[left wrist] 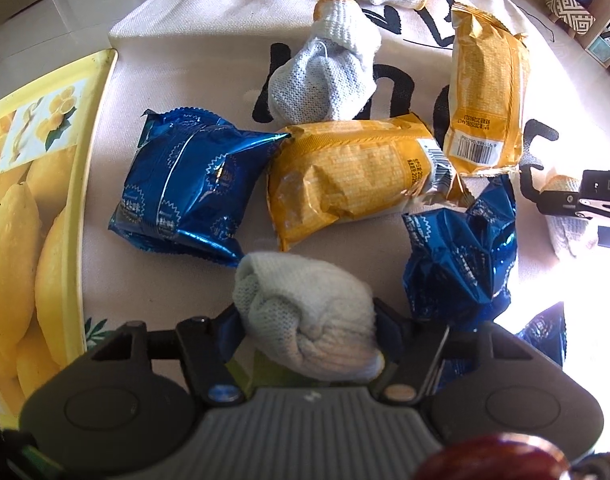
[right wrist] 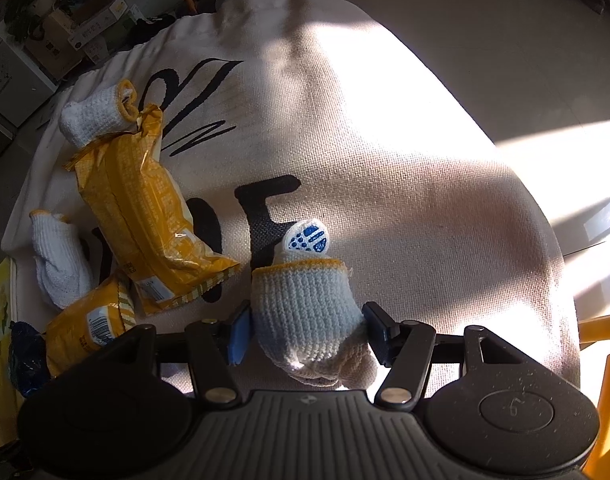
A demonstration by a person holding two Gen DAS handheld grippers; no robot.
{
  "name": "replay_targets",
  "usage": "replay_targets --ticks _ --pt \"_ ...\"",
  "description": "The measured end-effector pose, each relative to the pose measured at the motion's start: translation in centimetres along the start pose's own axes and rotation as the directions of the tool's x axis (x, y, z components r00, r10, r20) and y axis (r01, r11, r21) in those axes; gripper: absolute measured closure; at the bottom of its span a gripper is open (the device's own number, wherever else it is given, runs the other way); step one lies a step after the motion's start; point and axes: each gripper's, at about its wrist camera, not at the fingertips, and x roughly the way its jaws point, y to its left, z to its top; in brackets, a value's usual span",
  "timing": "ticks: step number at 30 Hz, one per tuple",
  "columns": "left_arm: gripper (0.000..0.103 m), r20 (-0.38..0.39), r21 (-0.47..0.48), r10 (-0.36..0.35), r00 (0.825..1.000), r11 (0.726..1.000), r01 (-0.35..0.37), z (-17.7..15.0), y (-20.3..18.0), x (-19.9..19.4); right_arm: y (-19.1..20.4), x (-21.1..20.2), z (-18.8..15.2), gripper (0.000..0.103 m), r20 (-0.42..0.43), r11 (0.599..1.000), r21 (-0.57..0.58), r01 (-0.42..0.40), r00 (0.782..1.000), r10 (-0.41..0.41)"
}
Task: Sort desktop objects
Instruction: 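Close right tool on blue-logo glove while left tool closes on grey-white glove, then carry both held gloves up and over to the yellow lemonade tray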
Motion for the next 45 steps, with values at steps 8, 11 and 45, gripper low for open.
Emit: replay_targets --ticks 8,11,45 --pt "0.041 0.062 0.021 -0.054 0.997 0.998 0.053 0.6 -1.5 -2.1 -0.2 -0.9 0.7 0.046 0.035 0.997 0.013 -0.070 0.997 0.070" --pt "0.041 0.084 0.013 -0.094 0.992 0.996 0.093 -0.7 -0.4 -4.5 -0.4 -1.6 1.1 0.046 0.056 0.991 0.035 -0.126 0.991 0.124" --pt "0.041 0.253 -0.284 0.038 0.967 0.958 0.037 1.8 10.1 -15.6 12.3 -9.9 -3.9 0.046 0.160 0.953 -0.104 -0.285 0.941 0.299"
